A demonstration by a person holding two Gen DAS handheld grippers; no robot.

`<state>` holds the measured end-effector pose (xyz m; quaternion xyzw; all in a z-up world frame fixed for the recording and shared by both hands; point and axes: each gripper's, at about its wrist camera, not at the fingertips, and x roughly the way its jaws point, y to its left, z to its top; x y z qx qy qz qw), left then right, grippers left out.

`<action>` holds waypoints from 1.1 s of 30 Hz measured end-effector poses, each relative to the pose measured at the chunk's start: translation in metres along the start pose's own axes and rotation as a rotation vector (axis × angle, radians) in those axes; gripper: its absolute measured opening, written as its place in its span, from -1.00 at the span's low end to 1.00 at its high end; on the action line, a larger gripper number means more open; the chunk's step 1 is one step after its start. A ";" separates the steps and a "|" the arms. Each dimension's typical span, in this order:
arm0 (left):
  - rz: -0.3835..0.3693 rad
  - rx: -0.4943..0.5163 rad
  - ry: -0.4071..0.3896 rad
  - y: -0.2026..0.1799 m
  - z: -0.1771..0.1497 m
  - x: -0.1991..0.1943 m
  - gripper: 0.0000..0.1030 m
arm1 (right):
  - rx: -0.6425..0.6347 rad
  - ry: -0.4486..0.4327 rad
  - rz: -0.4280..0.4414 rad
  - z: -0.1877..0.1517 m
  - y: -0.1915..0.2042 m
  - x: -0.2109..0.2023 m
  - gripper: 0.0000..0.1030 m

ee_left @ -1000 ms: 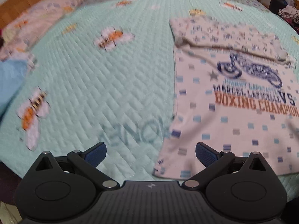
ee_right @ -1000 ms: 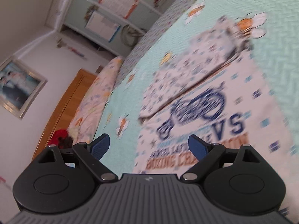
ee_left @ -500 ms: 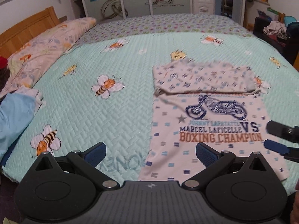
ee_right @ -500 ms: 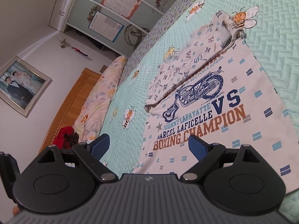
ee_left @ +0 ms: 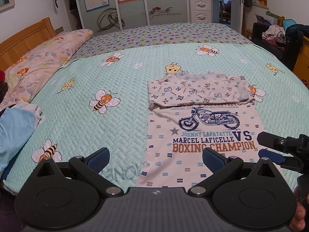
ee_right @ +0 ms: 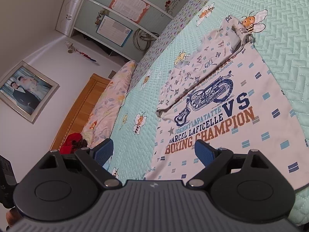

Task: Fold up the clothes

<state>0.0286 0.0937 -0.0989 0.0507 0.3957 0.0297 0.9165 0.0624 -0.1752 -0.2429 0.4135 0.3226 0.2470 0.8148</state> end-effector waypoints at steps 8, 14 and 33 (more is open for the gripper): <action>-0.008 0.006 -0.009 -0.001 0.001 -0.006 0.98 | -0.001 -0.001 0.005 -0.002 0.003 -0.002 0.78; -0.013 0.009 -0.017 -0.002 0.001 -0.009 0.98 | 0.001 0.000 0.008 -0.004 0.005 -0.002 0.78; -0.007 0.025 0.003 -0.003 -0.005 0.004 0.98 | 0.016 0.007 0.008 -0.005 0.001 -0.004 0.78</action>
